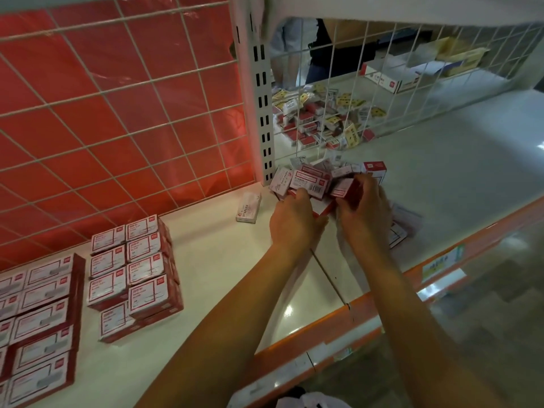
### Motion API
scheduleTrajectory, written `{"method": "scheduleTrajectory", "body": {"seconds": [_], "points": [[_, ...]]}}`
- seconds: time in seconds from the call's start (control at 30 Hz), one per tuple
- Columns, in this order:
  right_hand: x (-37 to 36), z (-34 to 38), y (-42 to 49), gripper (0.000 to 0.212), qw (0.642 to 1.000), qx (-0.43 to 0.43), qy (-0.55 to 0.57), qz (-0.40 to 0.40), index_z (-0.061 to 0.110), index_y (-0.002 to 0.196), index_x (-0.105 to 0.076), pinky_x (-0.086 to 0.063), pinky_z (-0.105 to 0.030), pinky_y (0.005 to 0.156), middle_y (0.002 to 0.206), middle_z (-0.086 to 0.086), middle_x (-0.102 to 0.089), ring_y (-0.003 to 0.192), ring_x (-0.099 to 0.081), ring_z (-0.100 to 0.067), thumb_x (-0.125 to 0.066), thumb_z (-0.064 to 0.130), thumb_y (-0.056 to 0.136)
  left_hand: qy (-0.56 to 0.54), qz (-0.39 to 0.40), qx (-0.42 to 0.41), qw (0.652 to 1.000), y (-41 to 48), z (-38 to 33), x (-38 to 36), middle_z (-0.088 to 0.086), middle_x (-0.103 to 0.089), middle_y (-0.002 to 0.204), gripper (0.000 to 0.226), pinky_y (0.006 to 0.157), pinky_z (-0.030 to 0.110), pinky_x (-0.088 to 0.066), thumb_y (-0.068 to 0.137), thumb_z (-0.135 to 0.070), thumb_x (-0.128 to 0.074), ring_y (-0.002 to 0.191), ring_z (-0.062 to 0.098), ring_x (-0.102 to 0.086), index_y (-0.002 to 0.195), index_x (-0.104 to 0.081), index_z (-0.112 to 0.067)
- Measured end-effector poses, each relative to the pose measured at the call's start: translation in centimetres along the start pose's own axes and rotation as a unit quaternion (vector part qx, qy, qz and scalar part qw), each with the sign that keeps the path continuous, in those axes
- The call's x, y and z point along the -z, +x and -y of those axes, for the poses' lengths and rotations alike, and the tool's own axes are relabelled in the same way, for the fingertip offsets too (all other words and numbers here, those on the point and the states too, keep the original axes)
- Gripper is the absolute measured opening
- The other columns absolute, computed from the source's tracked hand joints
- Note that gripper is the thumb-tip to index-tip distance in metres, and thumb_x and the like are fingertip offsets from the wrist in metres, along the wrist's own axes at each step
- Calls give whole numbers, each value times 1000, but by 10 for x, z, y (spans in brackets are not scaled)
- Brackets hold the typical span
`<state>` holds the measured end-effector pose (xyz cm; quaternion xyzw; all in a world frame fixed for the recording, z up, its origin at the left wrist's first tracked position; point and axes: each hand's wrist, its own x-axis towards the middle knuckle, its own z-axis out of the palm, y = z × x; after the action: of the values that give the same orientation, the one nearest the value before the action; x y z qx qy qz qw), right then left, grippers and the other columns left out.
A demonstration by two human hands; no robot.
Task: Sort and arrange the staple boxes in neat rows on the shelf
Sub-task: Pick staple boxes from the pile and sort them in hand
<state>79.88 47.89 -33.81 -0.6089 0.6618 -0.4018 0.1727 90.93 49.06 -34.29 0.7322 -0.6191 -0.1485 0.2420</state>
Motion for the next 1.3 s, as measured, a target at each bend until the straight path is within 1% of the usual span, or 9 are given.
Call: {"method": "scheduleTrajectory", "body": {"seconds": [0.13, 0.33, 0.47, 0.57, 0.63, 0.73, 0.83, 0.97, 1.3], "points": [[-2, -4, -6, 45, 998, 13, 62, 2, 18, 125, -50, -45, -31, 84, 122, -5, -58, 110, -56, -23, -68, 16, 83, -19, 11, 2, 1000, 0, 5, 4, 6, -66, 103, 42, 70, 36, -52, 83, -42, -67, 90, 25, -62, 114, -55, -16], [6, -3, -25, 39, 987, -9, 157, 20, 15, 120, -53, -45, -10, 69, 111, 2, -63, 97, -63, -11, -69, 17, 84, -115, 36, 51, 991, -18, 11, 25, -14, -62, 99, 42, 63, 18, -42, 77, -47, -74, 84, 7, -59, 112, -60, -27], [12, 8, -37, 39, 965, -48, 248, 63, 17, 120, -54, -51, -13, 72, 110, 6, -65, 95, -64, 0, -69, 16, 84, -164, 47, 76, 982, -38, 21, 43, -10, -63, 104, 43, 73, 22, -49, 74, -42, -77, 87, 9, -60, 110, -63, -24], [10, 15, -44, 37, 930, -83, 338, 121, 13, 122, -54, -54, -28, 87, 109, 3, -67, 99, -65, -5, -61, 3, 87, -171, 41, 94, 980, -51, 33, 57, -5, -66, 110, 40, 85, 28, -52, 74, -35, -78, 94, 13, -64, 110, -65, -23], [8, 20, -49, 38, 915, -84, 361, 157, 12, 124, -54, -53, -30, 88, 112, 0, -66, 103, -65, -11, -58, -1, 88, -181, 35, 97, 978, -57, 41, 65, -4, -67, 116, 41, 91, 31, -52, 75, -27, -78, 96, 13, -66, 115, -67, -24], [3, 26, -60, 36, 899, -74, 385, 197, 13, 123, -55, -53, -20, 80, 110, 1, -67, 104, -65, -11, -55, -2, 90, -177, 18, 67, 982, -65, 52, 76, -6, -66, 121, 43, 94, 34, -52, 78, -23, -77, 98, 12, -66, 119, -67, -32], [-4, 34, -67, 35, 884, -68, 400, 230, 24, 112, -59, -53, -23, 83, 108, 2, -70, 103, -65, -12, -54, -3, 90, -120, 8, 55, 991, -73, 62, 87, -7, -63, 126, 44, 97, 35, -50, 81, -27, -73, 107, 16, -62, 122, -62, -38], [-11, 46, -73, 33, 879, -49, 396, 261, 12, 116, -58, -53, -29, 88, 108, -3, -70, 104, -66, -17, -56, -5, 87, -78, -11, 48, 996, -85, 76, 99, -6, -65, 124, 45, 95, 34, -50, 85, -29, -70, 103, 16, -61, 128, -59, -35], [-20, 88, -97, 38, 867, -17, 393, 307, 15, 117, -58, -54, -18, 76, 102, 6, -70, 96, -68, -8, -61, -3, 84, -94, -50, 67, 992, -115, 98, 135, -7, -65, 122, 45, 95, 30, -48, 88, -28, -67, 105, 13, -59, 130, -55, -36]]}}
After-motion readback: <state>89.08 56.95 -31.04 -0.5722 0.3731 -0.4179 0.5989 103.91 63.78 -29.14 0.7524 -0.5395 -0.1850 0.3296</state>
